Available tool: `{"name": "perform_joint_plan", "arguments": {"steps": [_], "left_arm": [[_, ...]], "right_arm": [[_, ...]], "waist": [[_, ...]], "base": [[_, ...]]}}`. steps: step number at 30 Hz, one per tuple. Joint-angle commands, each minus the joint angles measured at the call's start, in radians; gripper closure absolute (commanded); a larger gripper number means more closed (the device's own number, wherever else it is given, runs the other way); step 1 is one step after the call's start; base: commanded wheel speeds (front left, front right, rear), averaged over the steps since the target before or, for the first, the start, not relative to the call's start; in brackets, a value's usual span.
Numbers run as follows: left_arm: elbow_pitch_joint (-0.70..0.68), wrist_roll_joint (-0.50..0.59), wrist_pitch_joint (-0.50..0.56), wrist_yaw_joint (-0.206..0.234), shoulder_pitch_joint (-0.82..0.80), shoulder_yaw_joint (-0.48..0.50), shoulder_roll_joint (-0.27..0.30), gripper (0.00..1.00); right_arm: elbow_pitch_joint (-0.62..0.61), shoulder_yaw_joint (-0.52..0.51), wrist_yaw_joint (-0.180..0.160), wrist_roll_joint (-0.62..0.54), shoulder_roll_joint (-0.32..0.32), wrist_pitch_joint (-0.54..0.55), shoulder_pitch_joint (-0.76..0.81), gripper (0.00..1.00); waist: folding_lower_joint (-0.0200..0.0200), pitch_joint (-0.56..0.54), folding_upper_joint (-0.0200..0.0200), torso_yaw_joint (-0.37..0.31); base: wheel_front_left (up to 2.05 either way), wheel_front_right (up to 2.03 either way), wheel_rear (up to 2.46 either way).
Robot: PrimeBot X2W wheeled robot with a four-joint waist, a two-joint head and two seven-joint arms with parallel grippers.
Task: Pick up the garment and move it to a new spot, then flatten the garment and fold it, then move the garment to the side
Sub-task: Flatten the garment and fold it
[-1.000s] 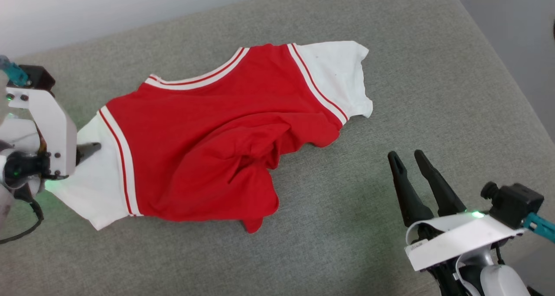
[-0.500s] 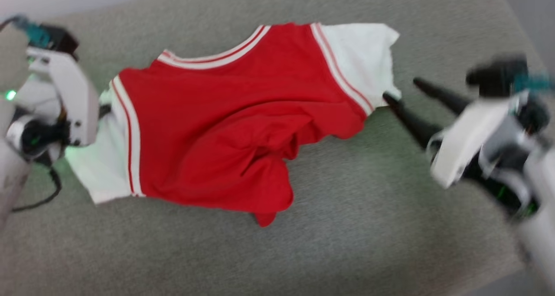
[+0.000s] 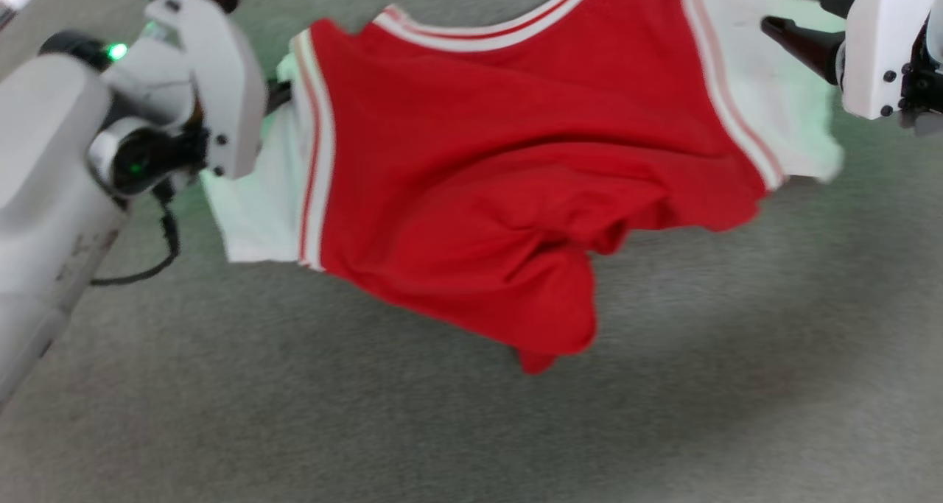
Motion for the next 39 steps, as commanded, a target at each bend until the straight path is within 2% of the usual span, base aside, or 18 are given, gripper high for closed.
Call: {"name": "perform_joint_plan", "arguments": {"steps": [1,8,13,14,15,16,20,28,29,35,39], "left_arm": [[0.014,-0.002,0.002,0.003,0.016,-0.031,-0.002,1.0],[0.023,-0.044,-0.039,0.008,-0.014,-0.111,-0.003,1.0],[0.027,-0.079,-0.06,0.01,-0.036,-0.158,0.01,1.0],[0.028,-0.087,-0.064,0.01,-0.041,-0.166,0.014,1.0],[0.03,-0.094,-0.067,0.01,-0.045,-0.174,0.017,1.0],[0.031,-0.104,-0.074,0.01,-0.046,-0.18,0.018,1.0],[0.04,-0.153,-0.098,0.01,-0.053,-0.191,0.016,1.0],[0.046,-0.269,-0.208,0.007,-0.051,-0.152,0.011,1.0],[0.046,-0.269,-0.208,0.007,-0.051,-0.152,0.011,1.0],[0.07,-0.315,-0.374,0.002,-0.098,-0.072,0.008,1.0],[0.128,-0.32,-0.461,0.002,-0.179,-0.025,-0.021,1.0]], "right_arm": [[0.027,0.031,0.0,-0.014,-0.007,-0.003,-0.027,0.0],[0.143,0.206,0.0,-0.028,-0.017,-0.058,-0.081,0.0],[0.211,0.315,0.0,0.003,-0.007,-0.037,-0.077,0.0],[0.212,0.335,0.0,0.013,-0.005,-0.037,-0.08,0.36],[0.215,0.35,0.0,0.02,-0.004,-0.044,-0.085,0.96],[0.219,0.363,0.0,0.028,-0.004,-0.05,-0.087,1.0],[0.24,0.394,0.0,0.058,-0.014,-0.096,-0.122,1.0],[0.273,0.336,-0.001,0.144,0.016,-0.306,-0.187,1.0],[0.273,0.336,-0.001,0.144,0.016,-0.306,-0.187,1.0],[0.312,0.251,-0.001,0.227,0.053,-0.462,-0.248,1.0],[0.409,0.165,-0.001,0.246,0.093,-0.594,-0.349,1.0]], "waist": [[0.0,0.068,0.0,0.077],[0.0,0.079,0.0,0.104],[0.0,0.089,0.0,0.1],[0.0,0.091,0.0,0.098],[0.0,0.091,0.0,0.096],[0.0,0.09,0.0,0.094],[0.0,0.078,0.0,0.089],[0.0,0.028,0.0,0.092],[0.0,0.028,0.0,0.092],[0.0,0.002,0.0,0.104],[0.0,-0.007,0.0,0.116]], "base": [[0.0,0.0,0.0],[0.0,0.0,0.0],[0.0,0.0,0.0],[0.0,0.0,0.0],[0.0,0.0,0.0],[0.0,0.0,0.0],[0.0,0.0,0.0],[0.0,0.0,0.0],[0.0,0.0,0.0],[0.0,0.0,0.0],[0.0,0.0,0.0]]}}
